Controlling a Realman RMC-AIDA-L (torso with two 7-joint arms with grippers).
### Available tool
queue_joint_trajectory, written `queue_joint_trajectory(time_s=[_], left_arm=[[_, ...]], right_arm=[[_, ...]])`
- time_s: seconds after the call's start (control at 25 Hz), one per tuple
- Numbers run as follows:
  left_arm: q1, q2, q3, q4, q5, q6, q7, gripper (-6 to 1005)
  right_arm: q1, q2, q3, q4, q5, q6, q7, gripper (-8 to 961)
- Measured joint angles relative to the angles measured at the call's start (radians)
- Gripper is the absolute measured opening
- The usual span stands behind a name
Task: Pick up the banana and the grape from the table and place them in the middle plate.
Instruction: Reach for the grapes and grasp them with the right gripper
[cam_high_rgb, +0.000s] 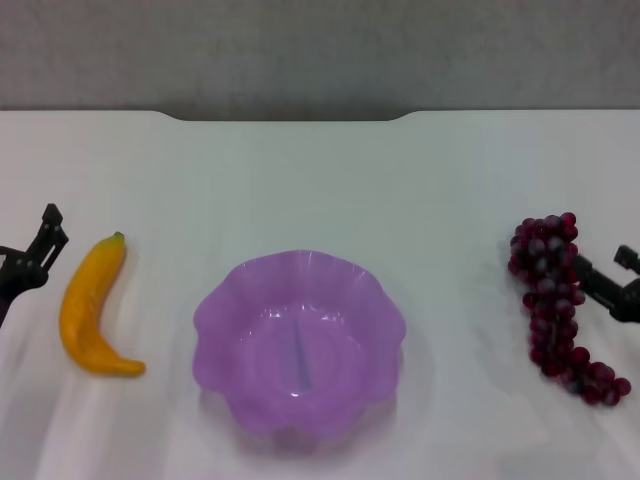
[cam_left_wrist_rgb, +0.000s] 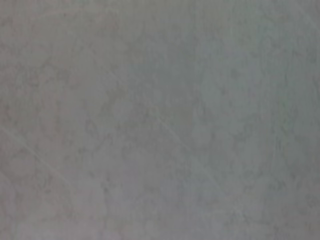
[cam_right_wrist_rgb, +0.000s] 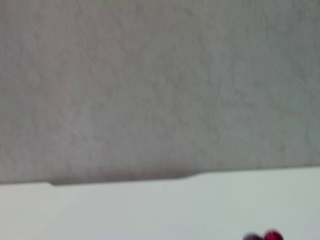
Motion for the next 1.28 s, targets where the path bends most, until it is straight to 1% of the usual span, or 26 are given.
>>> queue_joint_trajectory(time_s=[0.24,0.4,0.64,0.88,1.16,1.28], left_arm=[[0.002,-0.001,0.0,0.002,0.0,-0.001,0.001,877],[0.003,-0.001,0.0,0.002,0.0,-0.002,0.001,877],[0.003,-0.001,0.0,0.002,0.0,-0.006,0.001,877],[0.003,-0.001,0.0,0.002,0.0,-0.015,0.001,878],[0.003,-0.001,0.0,0.001,0.0,-0.016,0.001,878],[0.003,-0.001,0.0,-0.002,0.0,-0.017,0.001,878]], right_arm=[[-0.017,0.006,-0.001,-0.004,-0.044,0.015,-0.002,763],[-0.008,0.01,-0.001,-0.005,-0.089,0.058,-0.002,762],[0.004,0.019,-0.002,-0.007,-0.101,0.064,-0.005,761],[0.004,0.02,-0.013,-0.003,-0.104,0.07,-0.005,760],[-0.001,0.025,-0.014,-0.005,-0.142,0.171,-0.006,759],[0.002,0.025,-0.014,-0.005,-0.143,0.189,-0.006,758]])
